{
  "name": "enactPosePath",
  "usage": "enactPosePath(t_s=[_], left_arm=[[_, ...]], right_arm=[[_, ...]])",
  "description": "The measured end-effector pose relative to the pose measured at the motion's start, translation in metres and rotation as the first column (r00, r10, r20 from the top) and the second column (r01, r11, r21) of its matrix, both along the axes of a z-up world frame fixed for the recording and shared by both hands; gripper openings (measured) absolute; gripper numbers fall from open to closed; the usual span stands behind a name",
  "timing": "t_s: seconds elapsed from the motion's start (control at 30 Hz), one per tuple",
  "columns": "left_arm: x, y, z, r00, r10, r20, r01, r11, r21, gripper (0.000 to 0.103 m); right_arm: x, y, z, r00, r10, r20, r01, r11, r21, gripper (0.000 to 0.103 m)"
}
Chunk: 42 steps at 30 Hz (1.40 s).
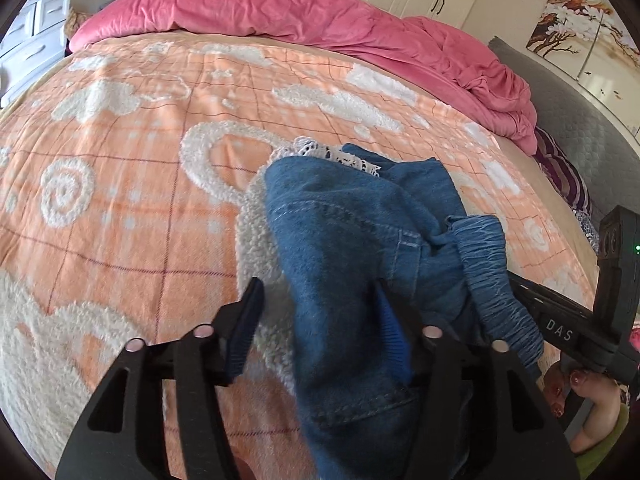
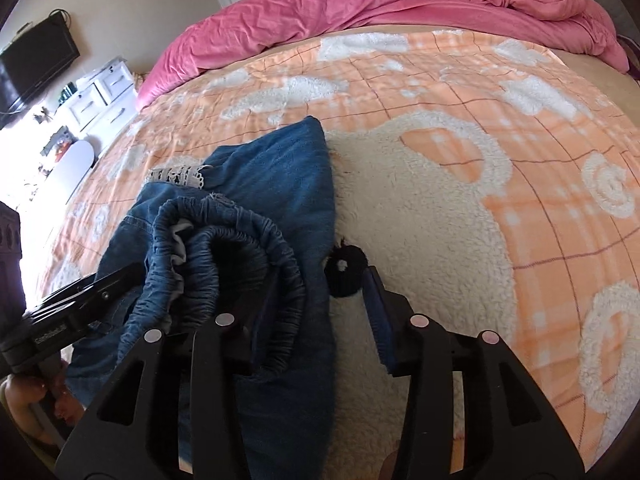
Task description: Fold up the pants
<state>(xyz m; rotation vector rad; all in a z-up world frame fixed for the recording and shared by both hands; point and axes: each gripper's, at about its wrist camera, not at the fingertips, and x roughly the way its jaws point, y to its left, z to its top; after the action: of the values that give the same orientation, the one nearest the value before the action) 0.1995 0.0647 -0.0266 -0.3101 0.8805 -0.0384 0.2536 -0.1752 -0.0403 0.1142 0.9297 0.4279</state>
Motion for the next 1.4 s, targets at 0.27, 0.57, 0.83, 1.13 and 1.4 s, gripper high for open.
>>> enactPosePath(t_s=[0.27,0.57,0.83,1.13,1.4], left_arm=[[-0.028,0.004,0.005,1.0,0.018,0.011,-0.018,1.0,0.005,0.074],[-0.065,0.004,0.012,0.999,0.023,0.023,-0.024,1.0,0.014,0.084],[-0.101,-0.002,0.021,0.998,0.018,0.053,-0.019,1.0,0.014,0.093],[-0.148,-0.017,0.017,0.999,-0.002,0.051,0.0,1.0,0.027,0.098],[-0.162,-0.027,0.007,0.999,-0.004,0.036,0.002,0.999,0.046,0.098]], right_arm=[[-0.021,-0.012,0.004,1.0,-0.011,0.007,0.011,1.0,-0.016,0.042],[-0.051,-0.027,0.008,1.0,-0.018,0.016,0.019,0.999,-0.031,0.051],[-0.094,-0.033,0.017,0.998,0.001,0.062,0.001,0.999,-0.043,0.07],[-0.143,-0.035,0.031,0.986,0.022,0.168,-0.01,0.997,-0.07,0.09],[-0.16,-0.037,0.031,0.978,0.031,0.204,-0.012,0.996,-0.093,0.093]])
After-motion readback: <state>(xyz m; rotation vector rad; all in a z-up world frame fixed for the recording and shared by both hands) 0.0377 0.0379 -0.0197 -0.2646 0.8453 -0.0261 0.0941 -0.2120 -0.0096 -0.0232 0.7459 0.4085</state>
